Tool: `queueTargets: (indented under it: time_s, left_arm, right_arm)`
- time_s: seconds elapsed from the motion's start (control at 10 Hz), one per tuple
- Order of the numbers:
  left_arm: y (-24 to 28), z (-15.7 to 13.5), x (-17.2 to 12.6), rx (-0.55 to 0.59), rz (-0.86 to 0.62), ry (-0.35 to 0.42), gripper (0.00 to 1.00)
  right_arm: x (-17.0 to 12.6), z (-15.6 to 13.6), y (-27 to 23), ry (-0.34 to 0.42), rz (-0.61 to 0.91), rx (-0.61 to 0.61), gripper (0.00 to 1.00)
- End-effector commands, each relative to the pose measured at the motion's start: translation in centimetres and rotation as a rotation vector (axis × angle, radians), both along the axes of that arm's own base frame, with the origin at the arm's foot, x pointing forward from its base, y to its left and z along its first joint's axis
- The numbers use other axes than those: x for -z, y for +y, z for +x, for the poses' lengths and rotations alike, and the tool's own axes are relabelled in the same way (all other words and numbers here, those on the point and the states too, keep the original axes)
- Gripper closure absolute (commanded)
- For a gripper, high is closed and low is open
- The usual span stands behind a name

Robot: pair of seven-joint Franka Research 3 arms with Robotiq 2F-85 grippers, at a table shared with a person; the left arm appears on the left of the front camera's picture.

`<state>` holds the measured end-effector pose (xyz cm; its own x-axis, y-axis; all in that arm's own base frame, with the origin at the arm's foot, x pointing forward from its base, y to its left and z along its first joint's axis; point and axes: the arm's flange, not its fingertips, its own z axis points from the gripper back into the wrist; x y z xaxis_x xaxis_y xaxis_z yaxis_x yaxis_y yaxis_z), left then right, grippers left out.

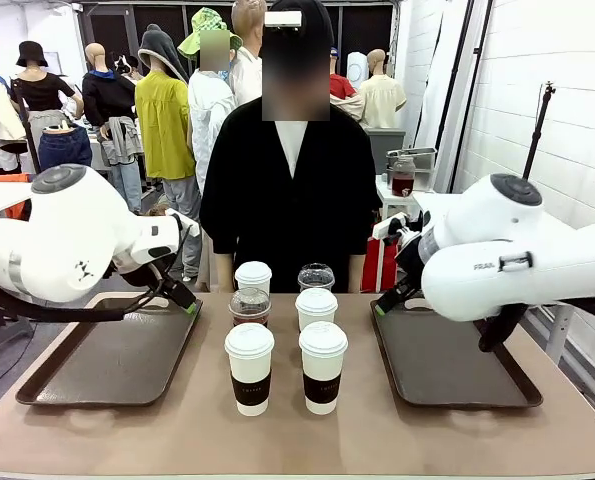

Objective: Distribute the coffee onto the tray.
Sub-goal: Pick up one iced Americano and place it on the right Handle tray.

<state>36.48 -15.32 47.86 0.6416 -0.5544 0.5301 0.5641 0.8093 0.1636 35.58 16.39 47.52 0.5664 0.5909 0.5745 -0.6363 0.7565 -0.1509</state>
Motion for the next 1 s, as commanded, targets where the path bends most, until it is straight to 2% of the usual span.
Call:
queueTargets:
  time_s: [0.0,0.5,0.9]
  left_arm:
    - [-0.2,-1.6,-1.5,-0.012,0.007,0.003,0.00]
    - [-0.3,-1.5,-1.6,-0.009,-0.003,0.005,0.00]
    - [2.2,-2.0,-3.3,0.148,-0.159,-0.057,0.00]
  right_arm:
    - [-0.8,-1.5,-1.4,0.010,0.017,-0.058,0.00]
    - [-1.2,-1.4,-1.5,0.010,0.034,-0.068,0.00]
    - [-3.9,-2.5,-5.3,-0.067,0.166,-0.186,0.00]
